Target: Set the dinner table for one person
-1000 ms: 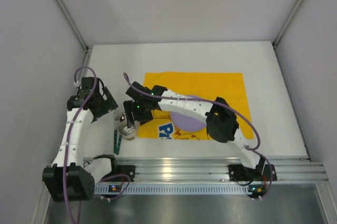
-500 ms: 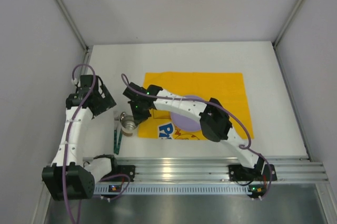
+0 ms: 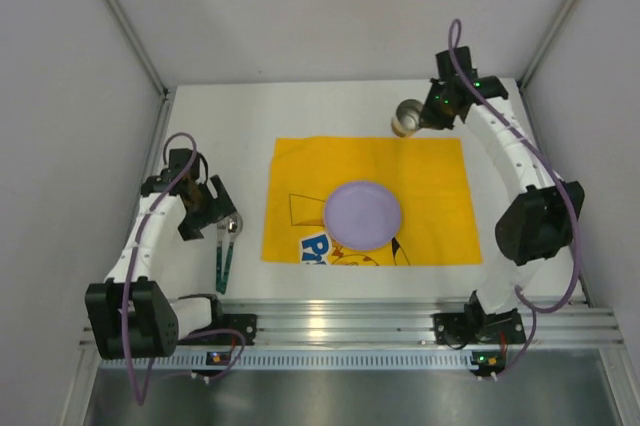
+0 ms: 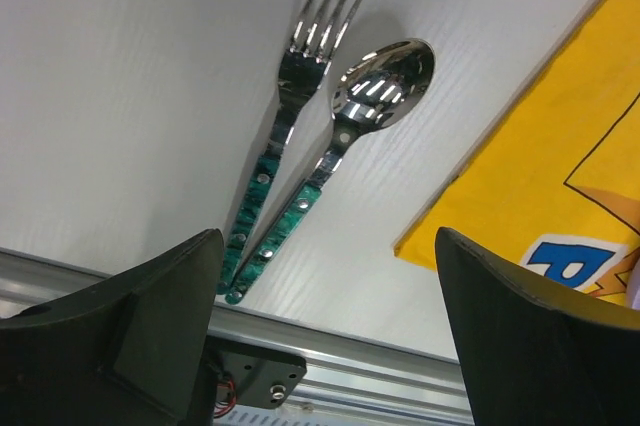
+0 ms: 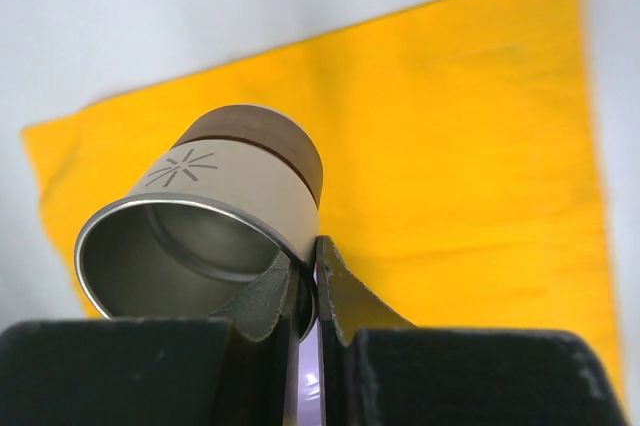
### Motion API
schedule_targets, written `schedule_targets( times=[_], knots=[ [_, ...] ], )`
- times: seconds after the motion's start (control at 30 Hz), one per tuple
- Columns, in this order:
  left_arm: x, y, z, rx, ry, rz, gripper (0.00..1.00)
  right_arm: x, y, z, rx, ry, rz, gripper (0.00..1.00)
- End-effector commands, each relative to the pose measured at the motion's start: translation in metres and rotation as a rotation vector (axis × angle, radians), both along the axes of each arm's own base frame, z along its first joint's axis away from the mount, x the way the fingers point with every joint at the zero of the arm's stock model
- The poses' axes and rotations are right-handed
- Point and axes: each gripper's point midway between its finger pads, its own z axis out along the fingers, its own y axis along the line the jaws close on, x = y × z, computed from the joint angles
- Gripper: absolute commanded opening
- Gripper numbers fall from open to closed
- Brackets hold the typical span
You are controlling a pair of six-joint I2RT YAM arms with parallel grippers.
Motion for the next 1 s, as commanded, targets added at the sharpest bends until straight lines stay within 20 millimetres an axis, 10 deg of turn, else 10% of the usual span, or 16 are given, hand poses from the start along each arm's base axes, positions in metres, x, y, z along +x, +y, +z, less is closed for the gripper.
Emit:
schedule_targets(
  times=[0.0, 0.17, 0.53, 0.97],
  knots=[
    [0.009, -0.021, -0.003, -0.108, -0.015, 0.011, 0.92, -0.009, -0.044, -0.018, -0.083, 0.07, 0.009, 0.0],
    [0.003, -0.028, -0.025, -0.12, 0.027, 0.094, 0.94, 0.005, -0.086, -0.048, -0.084, 0.141, -0.068, 0.0],
    [-0.012, -0.02, -0.054, -0.092, 0.084, 0.223, 0.94, 0.016, -0.112, -0.118, -0.115, 0.288, -0.121, 0.01],
    [-0.003, -0.018, -0.075, -0.008, 0.104, 0.195, 0.79, 0.007, -0.115, -0.123, -0.104, 0.312, -0.157, 0.65]
  ],
)
